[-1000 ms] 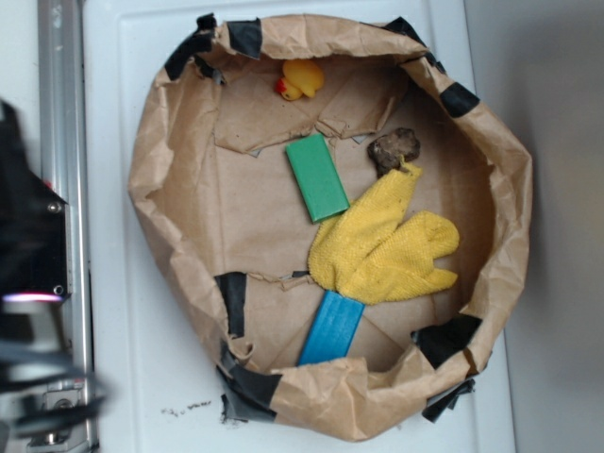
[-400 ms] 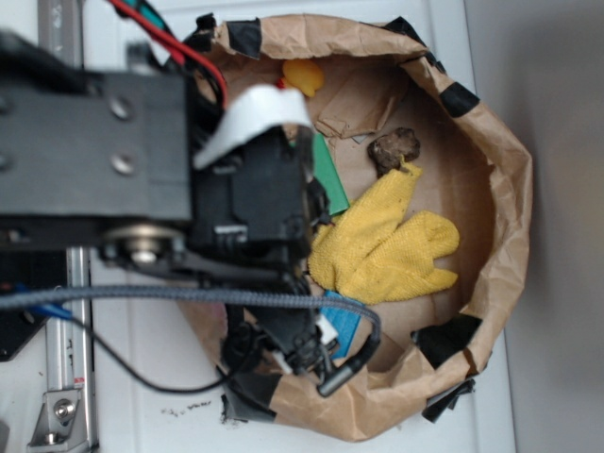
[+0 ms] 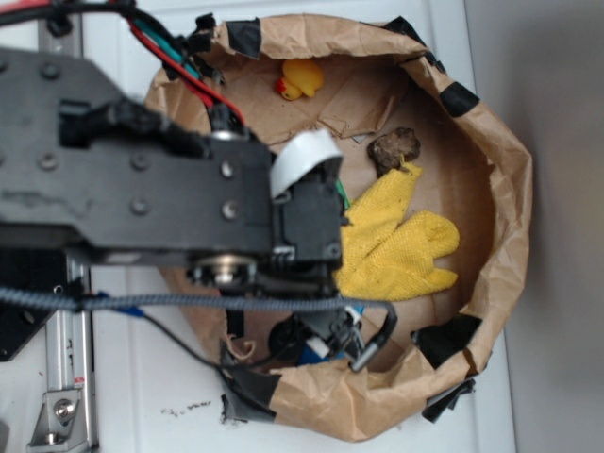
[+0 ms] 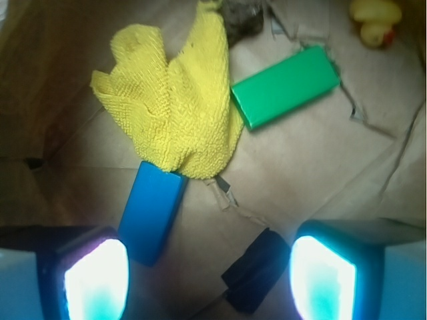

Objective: Grab the blue block.

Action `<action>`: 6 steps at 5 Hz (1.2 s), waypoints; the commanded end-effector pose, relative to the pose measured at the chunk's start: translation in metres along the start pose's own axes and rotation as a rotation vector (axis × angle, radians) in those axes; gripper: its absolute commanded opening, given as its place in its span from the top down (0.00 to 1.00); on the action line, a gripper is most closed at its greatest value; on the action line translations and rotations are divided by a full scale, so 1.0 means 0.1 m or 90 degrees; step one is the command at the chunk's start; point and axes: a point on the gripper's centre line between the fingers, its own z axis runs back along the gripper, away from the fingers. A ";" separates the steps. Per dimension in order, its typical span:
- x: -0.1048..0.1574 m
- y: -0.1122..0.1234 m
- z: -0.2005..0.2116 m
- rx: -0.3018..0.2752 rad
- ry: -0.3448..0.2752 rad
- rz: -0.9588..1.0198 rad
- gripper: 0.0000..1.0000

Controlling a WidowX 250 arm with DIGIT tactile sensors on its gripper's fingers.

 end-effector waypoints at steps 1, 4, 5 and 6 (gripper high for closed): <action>0.16 -0.06 -0.24 -0.006 0.034 0.039 0.00; -0.15 -0.48 -0.83 -0.014 0.087 -0.001 0.00; -0.03 -0.54 -0.89 -0.014 0.059 -0.018 0.00; 0.09 -0.52 -0.98 -0.002 0.066 -0.019 0.00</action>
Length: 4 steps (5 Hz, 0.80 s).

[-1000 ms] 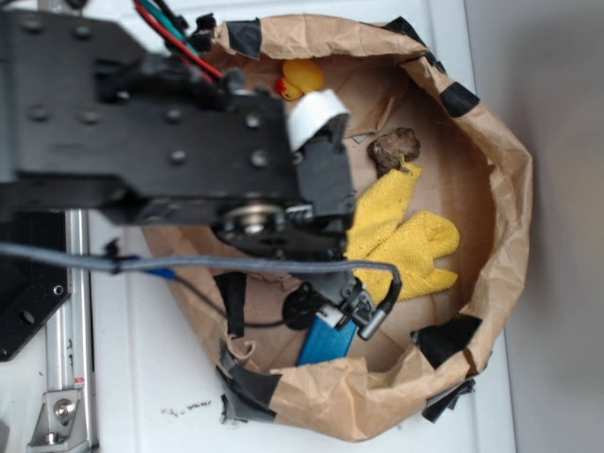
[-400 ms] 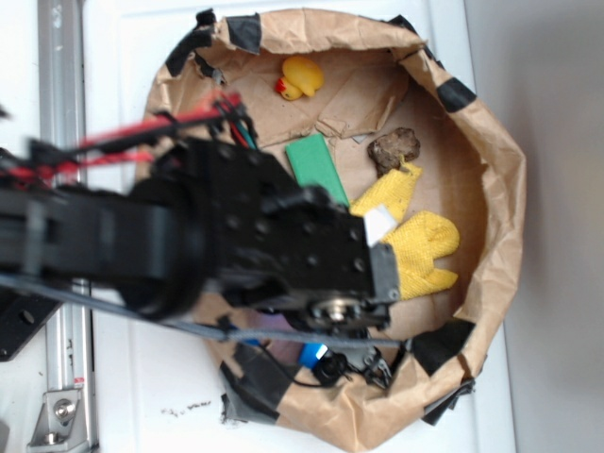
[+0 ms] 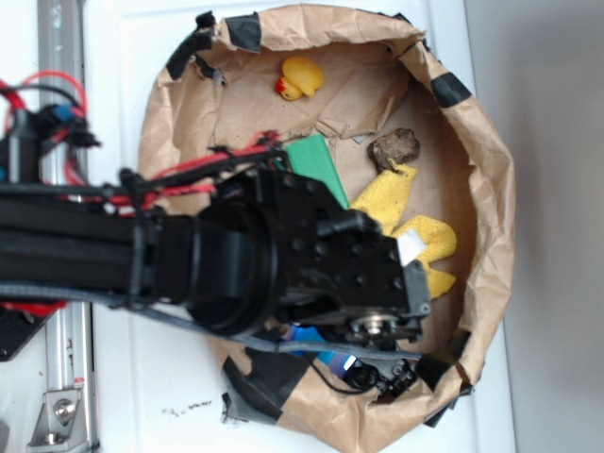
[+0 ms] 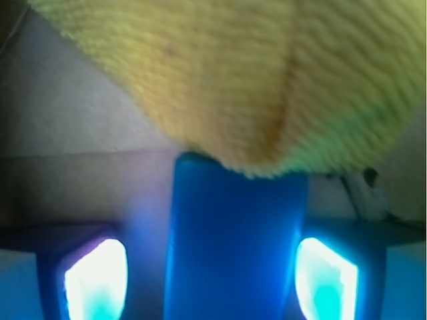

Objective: Grab the blue block.

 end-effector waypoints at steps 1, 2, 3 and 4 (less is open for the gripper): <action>0.14 0.00 -0.01 -0.003 -0.013 -0.046 1.00; 0.14 0.10 0.28 0.018 -0.039 -0.134 1.00; 0.41 0.40 0.86 -0.036 -0.109 -0.210 1.00; 0.58 0.51 1.40 -0.090 -0.151 -0.285 1.00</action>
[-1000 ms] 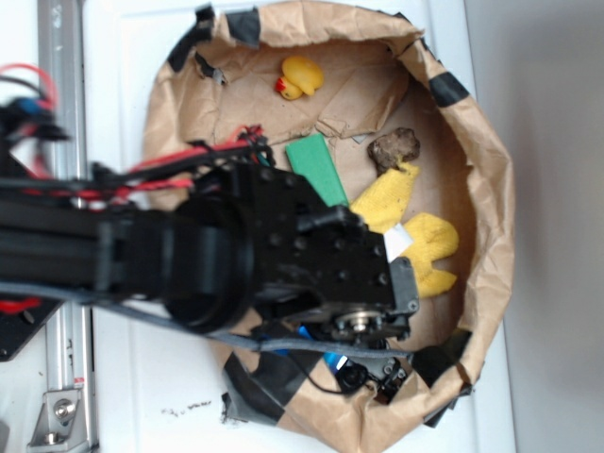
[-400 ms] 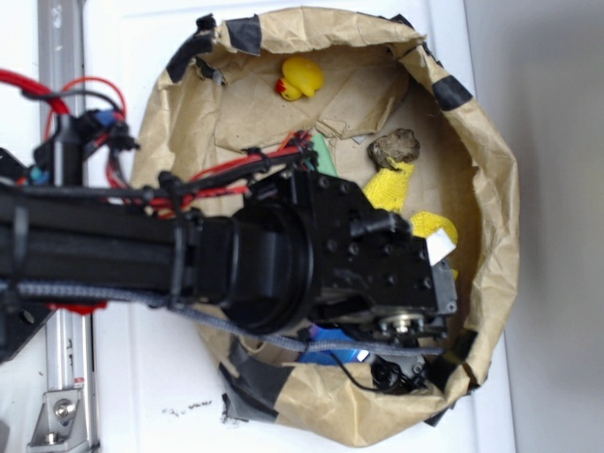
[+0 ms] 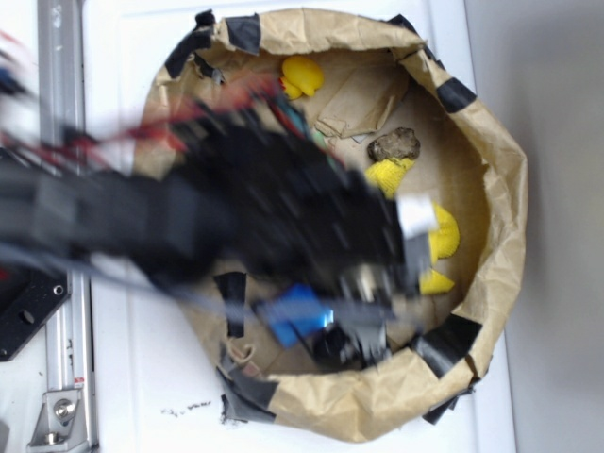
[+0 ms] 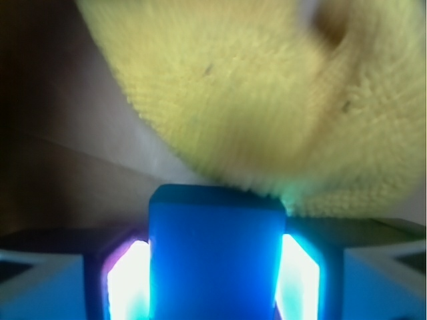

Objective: Grab the blue block.

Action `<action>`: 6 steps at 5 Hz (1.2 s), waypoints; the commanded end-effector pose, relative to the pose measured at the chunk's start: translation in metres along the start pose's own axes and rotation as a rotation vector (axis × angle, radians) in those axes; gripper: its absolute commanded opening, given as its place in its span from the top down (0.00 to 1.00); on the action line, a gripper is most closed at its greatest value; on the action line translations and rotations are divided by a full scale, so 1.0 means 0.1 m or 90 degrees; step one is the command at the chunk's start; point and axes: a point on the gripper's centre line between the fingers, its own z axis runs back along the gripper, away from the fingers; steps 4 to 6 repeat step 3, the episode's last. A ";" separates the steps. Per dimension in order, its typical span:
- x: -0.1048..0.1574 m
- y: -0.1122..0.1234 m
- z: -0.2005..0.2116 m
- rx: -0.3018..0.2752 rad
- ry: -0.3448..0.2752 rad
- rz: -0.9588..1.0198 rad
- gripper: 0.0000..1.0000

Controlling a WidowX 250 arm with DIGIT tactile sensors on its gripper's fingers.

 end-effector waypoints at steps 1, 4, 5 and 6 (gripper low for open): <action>0.30 0.15 0.90 -0.116 -0.103 -0.175 1.00; 0.05 -0.24 0.90 -0.036 -0.054 -0.280 1.00; 0.05 -0.24 0.90 -0.036 -0.054 -0.280 1.00; 0.05 -0.24 0.90 -0.036 -0.054 -0.280 1.00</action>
